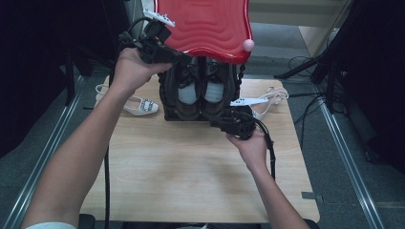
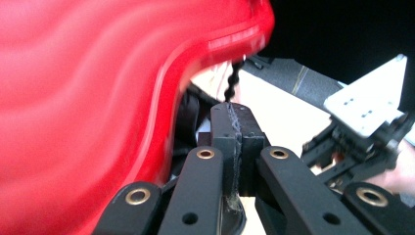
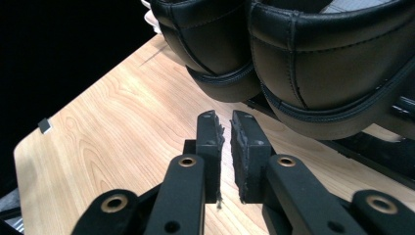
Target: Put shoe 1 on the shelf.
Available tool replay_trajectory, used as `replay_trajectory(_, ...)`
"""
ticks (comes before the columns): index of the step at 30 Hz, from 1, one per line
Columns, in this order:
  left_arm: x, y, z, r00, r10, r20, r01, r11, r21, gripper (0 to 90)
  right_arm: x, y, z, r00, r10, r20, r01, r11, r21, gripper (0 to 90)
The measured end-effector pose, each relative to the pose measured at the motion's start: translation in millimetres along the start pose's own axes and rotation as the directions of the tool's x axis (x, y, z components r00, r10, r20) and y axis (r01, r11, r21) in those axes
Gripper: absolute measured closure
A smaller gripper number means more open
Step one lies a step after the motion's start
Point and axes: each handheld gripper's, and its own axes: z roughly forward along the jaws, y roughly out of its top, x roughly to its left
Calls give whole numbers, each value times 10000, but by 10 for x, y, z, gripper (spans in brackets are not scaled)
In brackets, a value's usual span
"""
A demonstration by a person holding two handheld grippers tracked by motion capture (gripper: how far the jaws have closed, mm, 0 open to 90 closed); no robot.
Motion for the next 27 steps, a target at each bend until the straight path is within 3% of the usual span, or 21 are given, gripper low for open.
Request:
replay_trajectory(1, 20, 101, 13, 10000, 27, -6, -27, 10000, -37, 900, -12, -8, 46, 9999, -131, 53, 130, 9998, 163, 900)
replay_trajectory(5, 49, 244, 34, 9998, 166, -125, -166, 9999, -41, 900, -22, -6, 114, 9999, -82, -69, 84, 9995, 292, 900)
replay_trajectory(8, 98, 329, 59, 10000, 82, 6, -82, 9999, -121, 900, -25, 20, 168, 9998, -185, -3, 185, 9990, 402, 900)
replay_trajectory(13, 135, 451, 190, 9994, 157, -302, -150, 9996, 222, 900, -38, 58, 231, 9998, -183, -55, 185, 9993, 327, 900)
replay_trajectory(20, 86, 534, 382, 9973, 462, -577, -440, 9983, 387, 900, -93, 113, 247, 9996, -80, 258, 76, 9999, 130, 900)
replay_trajectory(24, 121, 534, 449, 9965, 309, -783, -280, 9989, 381, 900, -174, 141, 235, 9997, 210, -90, -210, 9998, 76, 900)
replay_trajectory(27, 144, 527, 463, 9961, 257, -839, -227, 9990, 373, 900, -160, 152, 238, 10000, 41, 49, -41, 9999, 123, 900)
